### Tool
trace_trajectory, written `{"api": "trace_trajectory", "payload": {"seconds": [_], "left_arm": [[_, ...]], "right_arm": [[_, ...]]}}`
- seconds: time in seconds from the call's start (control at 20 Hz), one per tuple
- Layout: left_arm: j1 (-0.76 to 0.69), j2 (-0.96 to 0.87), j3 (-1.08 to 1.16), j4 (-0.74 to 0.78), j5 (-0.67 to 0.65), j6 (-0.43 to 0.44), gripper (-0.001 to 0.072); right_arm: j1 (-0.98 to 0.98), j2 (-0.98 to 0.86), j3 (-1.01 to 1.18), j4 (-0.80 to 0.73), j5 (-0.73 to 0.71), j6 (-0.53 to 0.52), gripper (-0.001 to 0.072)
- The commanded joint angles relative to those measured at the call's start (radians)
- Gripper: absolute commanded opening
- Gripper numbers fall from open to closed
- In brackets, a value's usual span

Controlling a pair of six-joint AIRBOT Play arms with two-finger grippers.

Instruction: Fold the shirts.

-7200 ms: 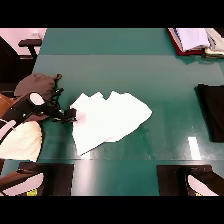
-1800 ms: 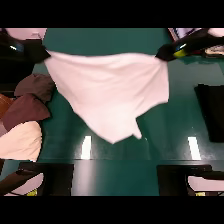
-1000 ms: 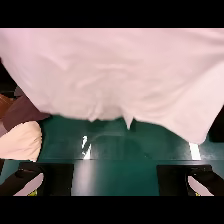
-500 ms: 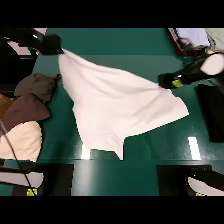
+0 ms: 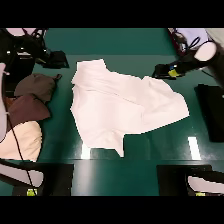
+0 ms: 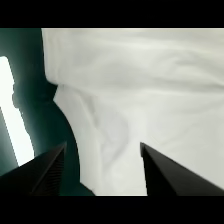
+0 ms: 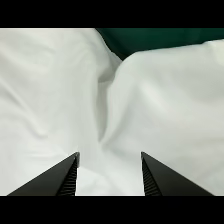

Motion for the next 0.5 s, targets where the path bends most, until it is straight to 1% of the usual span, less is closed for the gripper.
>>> {"api": "trace_trajectory", "payload": {"seconds": [0.0, 0.1, 0.2, 0.3, 0.45], "left_arm": [[0.007, 0.136, -0.19, 0.004, -0.026, -0.001, 0.0544], [-0.006, 0.268, -0.417, 0.001, 0.038, -0.012, 0.0544], [-0.013, 0.419, -0.694, -0.027, 0.112, -0.043, 0.0544], [-0.013, 0.547, -0.938, -0.122, 0.186, -0.047, 0.0544], [-0.013, 0.672, -1.202, -0.27, 0.285, -0.05, 0.0544]], "right_arm": [[-0.059, 0.119, -0.086, 0.071, 0.071, -0.061, 0.0449], [-0.09, 0.208, -0.172, 0.079, 0.068, -0.061, 0.0449], [-0.116, 0.288, -0.251, 0.103, 0.05, -0.061, 0.0449], [-0.136, 0.345, -0.309, 0.123, 0.023, -0.061, 0.0448], [-0.141, 0.393, -0.356, 0.121, 0.002, -0.061, 0.0448]]}}
